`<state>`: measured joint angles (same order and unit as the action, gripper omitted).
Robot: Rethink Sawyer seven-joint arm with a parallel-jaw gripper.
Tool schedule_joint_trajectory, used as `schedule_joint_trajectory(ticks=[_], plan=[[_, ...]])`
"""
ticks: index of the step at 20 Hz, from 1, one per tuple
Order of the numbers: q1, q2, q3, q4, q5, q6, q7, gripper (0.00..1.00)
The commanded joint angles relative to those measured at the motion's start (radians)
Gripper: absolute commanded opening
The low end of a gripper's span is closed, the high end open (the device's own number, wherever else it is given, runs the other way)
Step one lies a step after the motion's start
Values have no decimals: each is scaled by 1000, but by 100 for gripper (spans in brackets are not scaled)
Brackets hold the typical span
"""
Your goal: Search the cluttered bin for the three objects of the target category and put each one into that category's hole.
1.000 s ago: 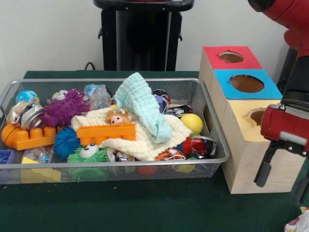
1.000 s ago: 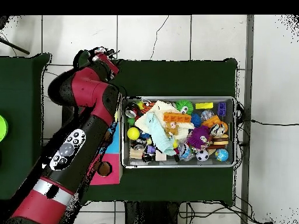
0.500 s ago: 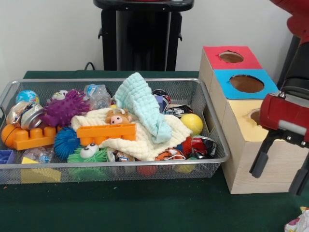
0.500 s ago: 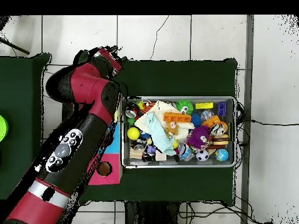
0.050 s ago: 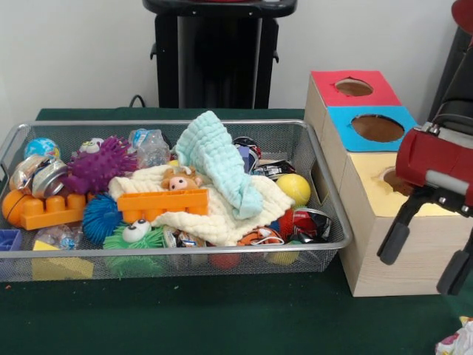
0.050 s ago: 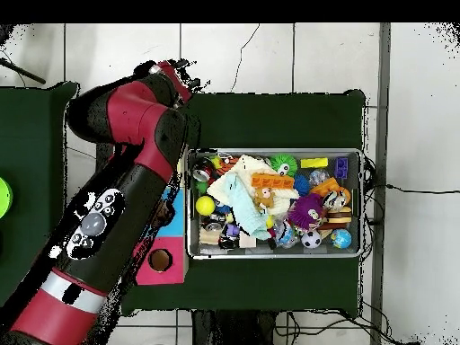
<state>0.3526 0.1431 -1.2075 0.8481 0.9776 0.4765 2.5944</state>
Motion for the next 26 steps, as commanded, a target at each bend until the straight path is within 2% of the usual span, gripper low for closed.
schedule_joint_trajectory(ticks=[1,18,26], plan=[[-59,88,-81,-130,70,156,461,100],[-114,135,-208,-240,86,187,608,100],[-158,153,-358,-325,146,250,709,100]])
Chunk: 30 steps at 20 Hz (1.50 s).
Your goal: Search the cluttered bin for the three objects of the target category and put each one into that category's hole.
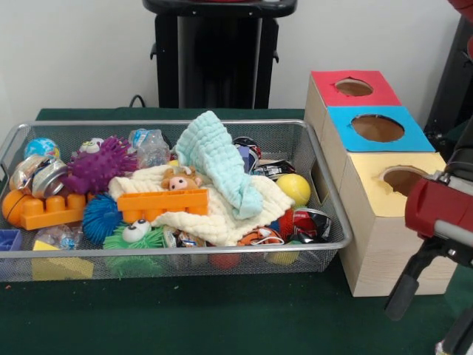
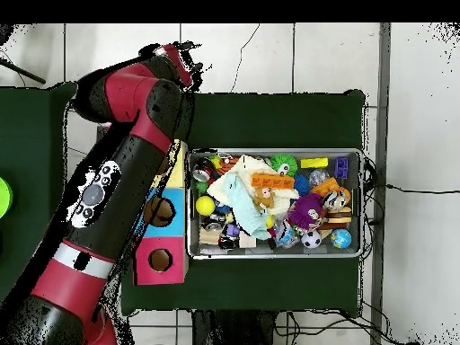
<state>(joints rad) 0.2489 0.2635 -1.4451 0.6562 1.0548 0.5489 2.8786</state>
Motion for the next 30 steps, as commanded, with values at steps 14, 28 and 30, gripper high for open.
schedule_joint_trajectory(ticks=[14,28,30], plan=[[-102,56,-284,-238,138,261,537,100],[-94,107,-237,-269,168,243,489,100],[-88,111,-228,-265,168,247,483,100]])
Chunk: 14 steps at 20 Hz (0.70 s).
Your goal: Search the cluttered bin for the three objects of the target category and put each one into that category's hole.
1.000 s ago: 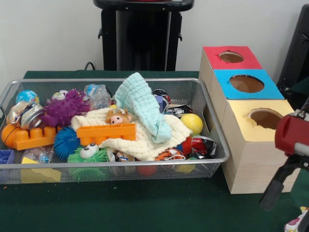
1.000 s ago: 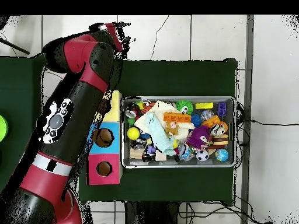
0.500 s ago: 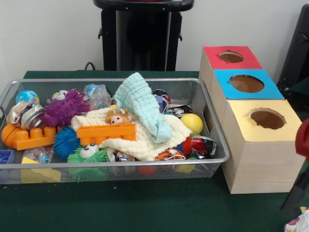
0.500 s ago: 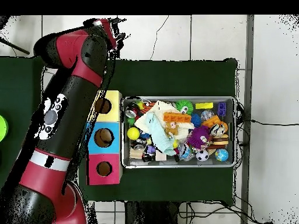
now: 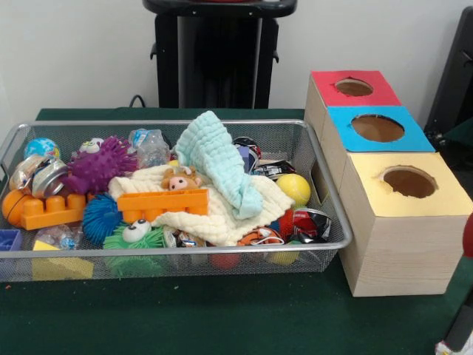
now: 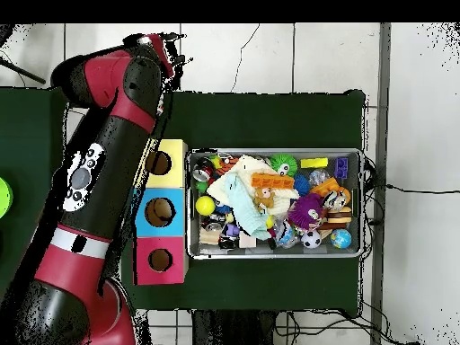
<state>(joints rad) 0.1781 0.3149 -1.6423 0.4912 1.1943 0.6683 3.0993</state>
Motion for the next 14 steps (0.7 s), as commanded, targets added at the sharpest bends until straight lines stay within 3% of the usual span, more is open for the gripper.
schedule_joint_trajectory(ticks=[1,14], plan=[[-15,61,-23,-101,28,133,254,100],[13,59,81,-99,19,266,177,100]])
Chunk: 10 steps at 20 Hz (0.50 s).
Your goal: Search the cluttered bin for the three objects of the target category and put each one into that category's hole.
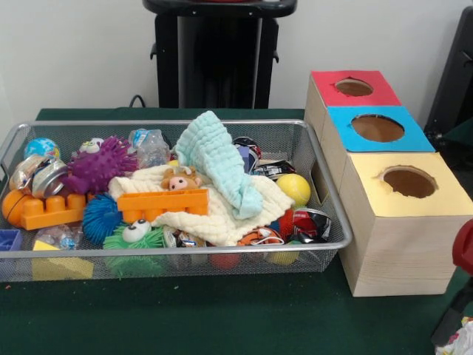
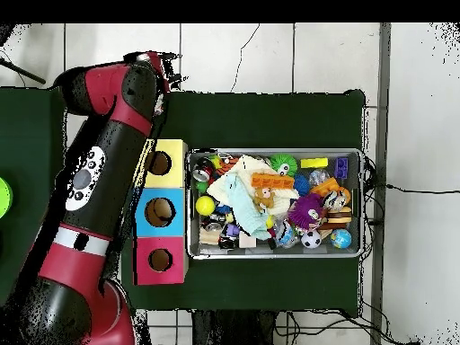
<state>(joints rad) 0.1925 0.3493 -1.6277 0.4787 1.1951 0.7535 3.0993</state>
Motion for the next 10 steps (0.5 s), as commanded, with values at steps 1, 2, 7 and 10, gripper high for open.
schedule_joint_trajectory(ticks=[1,2,7,10], plan=[[1,25,79,-89,18,188,167,100],[5,25,89,-87,14,191,159,100],[13,32,122,-93,6,199,134,100],[15,41,128,-98,-1,195,131,100]])
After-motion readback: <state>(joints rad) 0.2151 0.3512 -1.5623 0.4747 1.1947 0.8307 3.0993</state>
